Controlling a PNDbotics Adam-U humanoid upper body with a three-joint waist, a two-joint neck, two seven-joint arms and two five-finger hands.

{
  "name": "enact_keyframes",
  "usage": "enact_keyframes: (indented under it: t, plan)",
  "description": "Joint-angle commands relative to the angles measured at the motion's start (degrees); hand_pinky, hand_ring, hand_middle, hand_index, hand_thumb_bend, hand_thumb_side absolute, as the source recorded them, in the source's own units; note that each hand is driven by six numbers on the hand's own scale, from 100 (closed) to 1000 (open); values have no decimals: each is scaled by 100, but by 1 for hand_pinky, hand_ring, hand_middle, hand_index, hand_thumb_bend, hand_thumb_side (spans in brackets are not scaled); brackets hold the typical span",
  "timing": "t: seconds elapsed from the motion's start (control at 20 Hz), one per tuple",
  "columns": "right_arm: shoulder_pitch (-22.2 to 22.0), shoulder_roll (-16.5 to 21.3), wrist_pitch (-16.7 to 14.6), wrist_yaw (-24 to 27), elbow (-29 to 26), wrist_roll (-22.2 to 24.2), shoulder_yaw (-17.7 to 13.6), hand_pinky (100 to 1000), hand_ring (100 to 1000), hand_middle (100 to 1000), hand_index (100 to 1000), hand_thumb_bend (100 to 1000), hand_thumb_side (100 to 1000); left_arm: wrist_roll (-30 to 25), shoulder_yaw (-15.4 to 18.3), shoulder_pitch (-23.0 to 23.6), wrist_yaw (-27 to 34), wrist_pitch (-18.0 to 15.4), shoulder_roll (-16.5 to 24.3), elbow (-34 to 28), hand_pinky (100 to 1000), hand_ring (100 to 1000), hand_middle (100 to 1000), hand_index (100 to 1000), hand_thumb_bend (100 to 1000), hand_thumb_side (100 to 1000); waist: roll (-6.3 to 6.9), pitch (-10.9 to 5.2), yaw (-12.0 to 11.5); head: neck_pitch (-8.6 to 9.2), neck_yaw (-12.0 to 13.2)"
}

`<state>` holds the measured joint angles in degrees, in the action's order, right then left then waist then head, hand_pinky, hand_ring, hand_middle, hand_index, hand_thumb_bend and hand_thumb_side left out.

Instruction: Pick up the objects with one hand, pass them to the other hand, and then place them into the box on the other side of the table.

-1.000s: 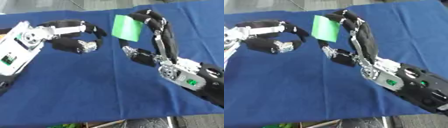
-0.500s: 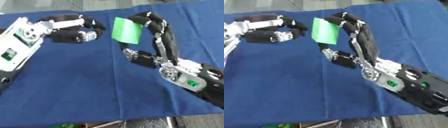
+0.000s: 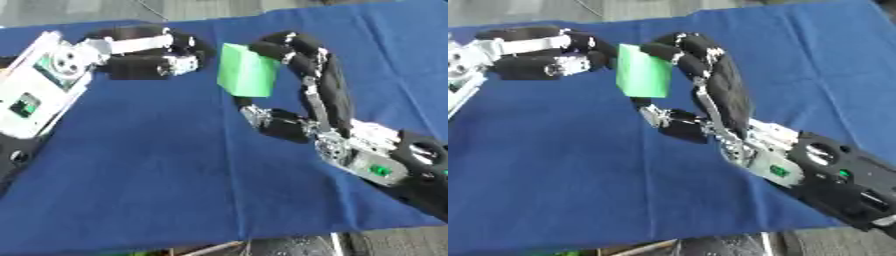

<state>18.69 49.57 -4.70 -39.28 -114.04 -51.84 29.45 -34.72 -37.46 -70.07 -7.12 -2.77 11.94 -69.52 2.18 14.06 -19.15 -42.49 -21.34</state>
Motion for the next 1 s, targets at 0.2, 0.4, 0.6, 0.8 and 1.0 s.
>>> enact_keyframes:
  t: [0.2,0.4,0.6,0.8,1.0]
  plan:
    - [108,20,-62,-142,-55,-12,1,624,617,617,621,100,197,-87,144,-149,-183,-165,-56,53,1000,1000,764,926,153,1000,-31,-77,4,-3,4]
    - [105,-3,-87,-217,-55,-12,13,624,617,617,622,100,194,-155,150,-159,-328,-277,-91,86,1000,1000,763,921,175,1000,-32,-69,12,-2,8]
    - [120,-20,-121,-249,-55,-12,17,629,620,617,622,100,191,-248,154,-164,-477,-356,-131,100,1000,1000,761,917,194,1000,-32,-53,18,0,-11]
    - [122,-42,-155,-304,-55,-12,28,632,622,617,622,100,190,-145,180,-169,-650,-331,-167,118,1000,1000,752,913,200,1000,-32,-37,28,9,3]
    - [102,-56,-63,-389,-55,-12,68,628,619,617,623,100,187,-211,124,-180,-667,-331,-203,78,1000,1000,750,911,217,1000,-35,-23,25,-15,-11]
